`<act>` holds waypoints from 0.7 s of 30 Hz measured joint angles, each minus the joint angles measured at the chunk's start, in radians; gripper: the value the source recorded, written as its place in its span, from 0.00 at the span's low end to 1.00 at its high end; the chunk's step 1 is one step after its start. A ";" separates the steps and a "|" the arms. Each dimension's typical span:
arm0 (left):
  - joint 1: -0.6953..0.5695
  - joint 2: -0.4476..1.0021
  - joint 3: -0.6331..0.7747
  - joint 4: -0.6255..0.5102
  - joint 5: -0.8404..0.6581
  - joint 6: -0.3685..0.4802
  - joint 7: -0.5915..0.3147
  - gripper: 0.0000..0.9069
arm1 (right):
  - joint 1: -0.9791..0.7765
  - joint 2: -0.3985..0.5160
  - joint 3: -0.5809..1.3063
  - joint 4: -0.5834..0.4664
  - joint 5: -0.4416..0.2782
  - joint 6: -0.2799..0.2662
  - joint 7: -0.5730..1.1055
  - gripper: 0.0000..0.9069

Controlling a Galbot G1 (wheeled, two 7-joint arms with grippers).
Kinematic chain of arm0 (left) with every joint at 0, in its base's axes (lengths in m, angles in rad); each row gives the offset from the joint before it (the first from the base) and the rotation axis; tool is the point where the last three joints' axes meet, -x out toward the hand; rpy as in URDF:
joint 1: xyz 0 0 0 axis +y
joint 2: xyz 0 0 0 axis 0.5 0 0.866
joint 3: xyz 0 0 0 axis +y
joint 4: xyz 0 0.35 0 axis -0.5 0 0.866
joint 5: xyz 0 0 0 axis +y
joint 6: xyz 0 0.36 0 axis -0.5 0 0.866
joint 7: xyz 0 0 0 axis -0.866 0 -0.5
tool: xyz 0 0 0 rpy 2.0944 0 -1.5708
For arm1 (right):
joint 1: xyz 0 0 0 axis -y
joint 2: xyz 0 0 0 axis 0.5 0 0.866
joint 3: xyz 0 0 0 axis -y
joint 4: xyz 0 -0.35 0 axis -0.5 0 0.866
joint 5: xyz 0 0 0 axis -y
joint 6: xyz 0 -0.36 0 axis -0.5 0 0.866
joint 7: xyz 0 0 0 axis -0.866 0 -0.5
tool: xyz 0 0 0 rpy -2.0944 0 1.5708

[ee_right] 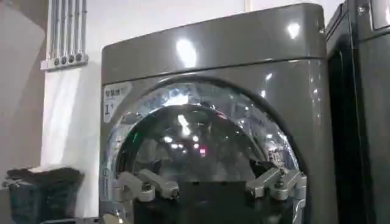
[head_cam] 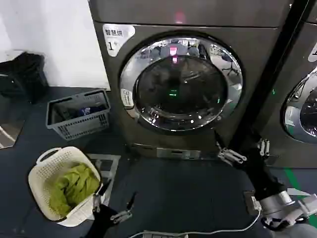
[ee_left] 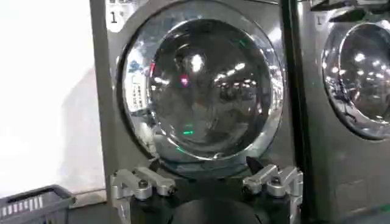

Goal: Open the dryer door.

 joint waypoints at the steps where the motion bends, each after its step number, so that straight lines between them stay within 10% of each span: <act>1: -0.001 -0.001 0.000 -0.003 0.001 0.001 -0.001 1.00 | 0.017 -0.013 -0.004 -0.015 0.018 -0.007 -0.013 1.00; 9: 0.000 -0.004 0.007 -0.007 0.013 0.001 0.005 1.00 | 0.204 -0.170 -0.072 -0.233 0.144 -0.002 -0.111 1.00; 21: -0.007 -0.013 0.011 0.008 0.004 0.006 0.010 1.00 | 0.570 -0.278 -0.338 -0.591 0.110 0.094 -0.309 1.00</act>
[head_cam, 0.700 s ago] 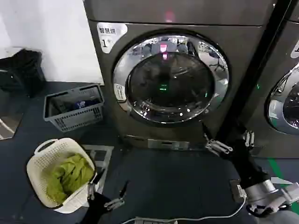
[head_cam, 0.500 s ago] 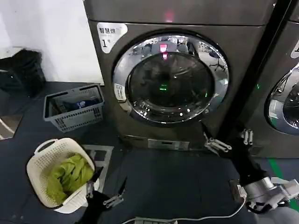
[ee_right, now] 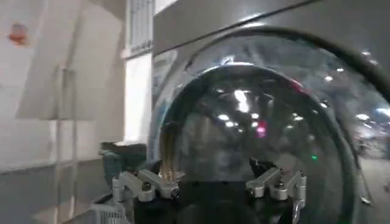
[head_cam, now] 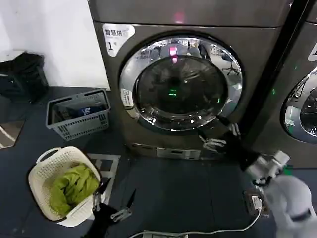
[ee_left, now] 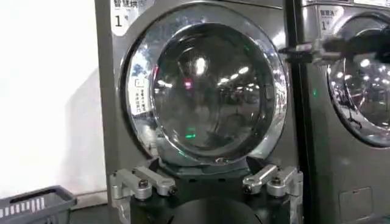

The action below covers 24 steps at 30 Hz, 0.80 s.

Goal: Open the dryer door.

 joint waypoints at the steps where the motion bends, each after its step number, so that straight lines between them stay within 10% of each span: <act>1: 0.000 0.000 0.000 0.004 -0.002 -0.001 0.001 1.00 | 0.029 0.003 -0.030 -0.027 -0.001 0.000 -0.010 1.00; 24: 0.011 -0.009 -0.010 0.015 -0.001 0.002 -0.001 1.00 | 0.450 0.230 -0.445 -0.397 -0.172 0.079 0.014 1.00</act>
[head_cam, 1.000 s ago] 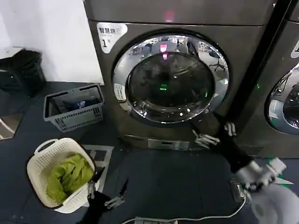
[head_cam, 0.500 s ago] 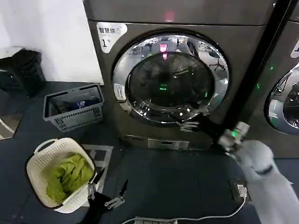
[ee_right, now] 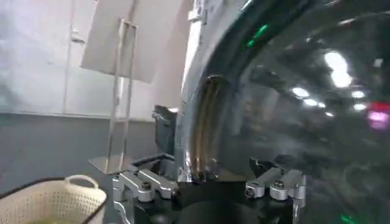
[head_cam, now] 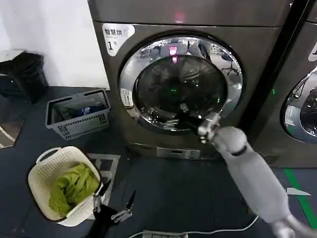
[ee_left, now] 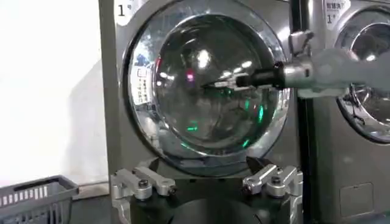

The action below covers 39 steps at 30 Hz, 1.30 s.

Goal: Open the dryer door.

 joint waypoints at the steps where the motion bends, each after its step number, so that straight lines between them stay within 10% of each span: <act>1: 0.005 0.000 -0.003 -0.004 0.000 0.000 0.000 1.00 | 0.007 0.013 -0.007 -0.011 -0.002 0.001 0.000 1.00; 39: -0.011 0.000 -0.045 -0.010 -0.042 0.037 -0.054 1.00 | 0.082 0.099 -0.096 -0.173 0.084 0.022 -0.130 1.00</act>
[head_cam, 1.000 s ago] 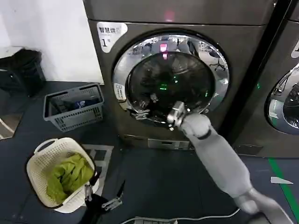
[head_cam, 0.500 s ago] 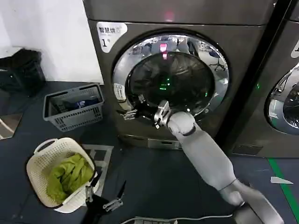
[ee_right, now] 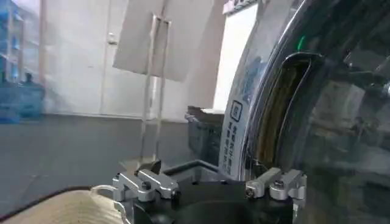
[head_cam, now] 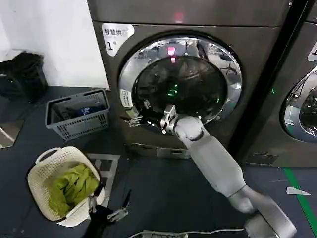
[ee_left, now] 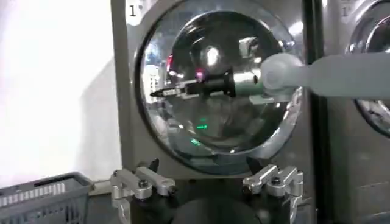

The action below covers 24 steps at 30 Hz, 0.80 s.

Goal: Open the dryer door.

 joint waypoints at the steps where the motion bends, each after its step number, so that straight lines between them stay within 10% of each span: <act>1: -0.003 0.005 -0.010 -0.002 -0.017 0.015 -0.007 1.00 | -0.007 -0.009 -0.002 0.011 0.009 -0.001 -0.010 1.00; 15: -0.123 0.087 -0.182 -0.027 -0.180 0.360 -0.058 1.00 | -0.088 -0.161 0.004 0.213 0.115 0.006 -0.174 1.00; 24: -0.248 0.191 -0.265 0.008 -0.313 0.417 -0.064 1.00 | -0.151 -0.277 0.052 0.310 0.211 0.014 -0.361 1.00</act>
